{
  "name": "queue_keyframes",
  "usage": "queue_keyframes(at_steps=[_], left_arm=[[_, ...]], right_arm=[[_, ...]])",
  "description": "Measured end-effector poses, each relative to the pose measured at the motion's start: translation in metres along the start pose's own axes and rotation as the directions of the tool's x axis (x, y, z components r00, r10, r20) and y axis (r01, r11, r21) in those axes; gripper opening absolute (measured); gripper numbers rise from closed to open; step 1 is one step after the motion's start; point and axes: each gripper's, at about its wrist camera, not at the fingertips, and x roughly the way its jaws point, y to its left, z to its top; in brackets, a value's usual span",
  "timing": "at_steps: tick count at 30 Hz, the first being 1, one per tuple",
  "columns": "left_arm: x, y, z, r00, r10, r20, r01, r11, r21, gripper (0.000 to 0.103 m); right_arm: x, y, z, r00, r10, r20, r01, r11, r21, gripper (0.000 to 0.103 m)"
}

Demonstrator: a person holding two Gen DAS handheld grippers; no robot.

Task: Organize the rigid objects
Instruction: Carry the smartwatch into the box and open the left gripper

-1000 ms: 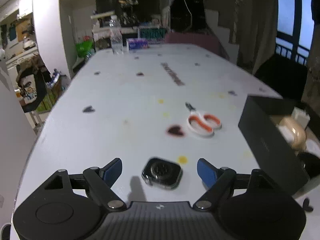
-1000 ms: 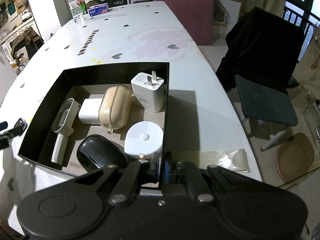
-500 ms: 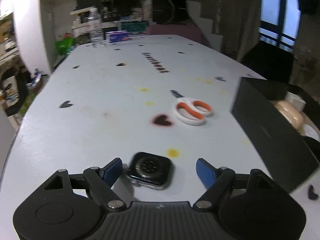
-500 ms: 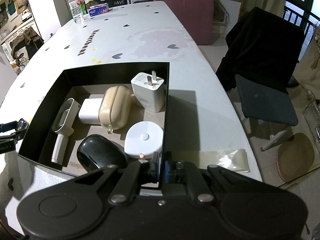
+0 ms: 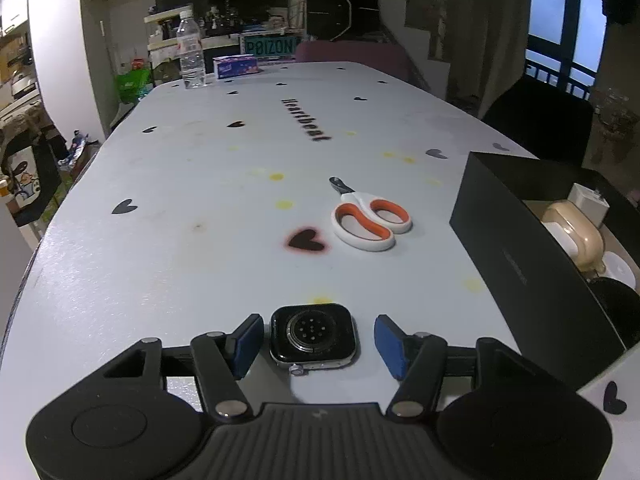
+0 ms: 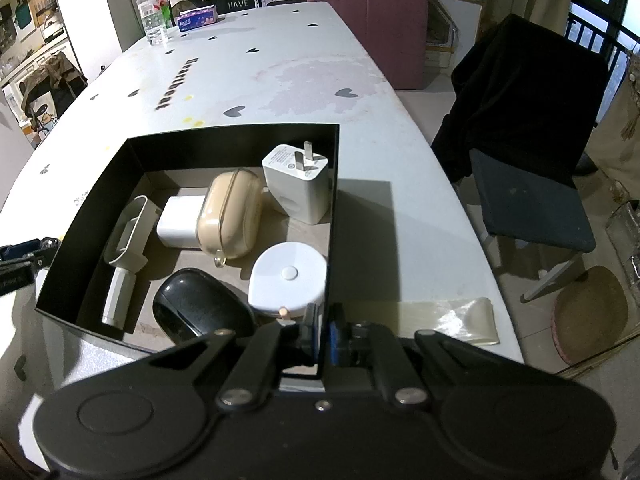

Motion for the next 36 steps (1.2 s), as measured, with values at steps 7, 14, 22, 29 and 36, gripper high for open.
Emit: queue_keyframes(at_steps=[7,14,22,29,36], left_arm=[[-0.006,-0.001,0.001,0.998,0.053,0.019,-0.052,0.997,-0.050,0.047],[-0.072,-0.037,0.023,0.969,-0.059,0.240,0.067,0.997,-0.023,0.047],[-0.098,-0.102,0.025,0.942,-0.241,0.235,0.216,0.968,0.127,0.047],[-0.079,-0.136,0.018,0.961,-0.247,0.127,0.222,0.958,0.182,0.047],[-0.073,-0.142,0.017,0.967,-0.232,0.104,0.207,0.957,0.205,0.048]], right_arm=[[0.000,-0.001,0.000,1.000,0.001,0.000,-0.001,1.000,0.001,0.006],[0.000,-0.001,0.000,1.000,0.000,-0.001,0.000,1.000,0.000,0.006],[0.001,-0.001,0.000,1.000,-0.001,-0.001,0.001,1.000,0.000,0.006],[0.001,0.000,0.000,1.000,0.000,-0.001,0.000,1.000,0.000,0.006],[0.001,-0.001,0.000,1.000,0.000,-0.001,0.000,1.000,0.000,0.006]])
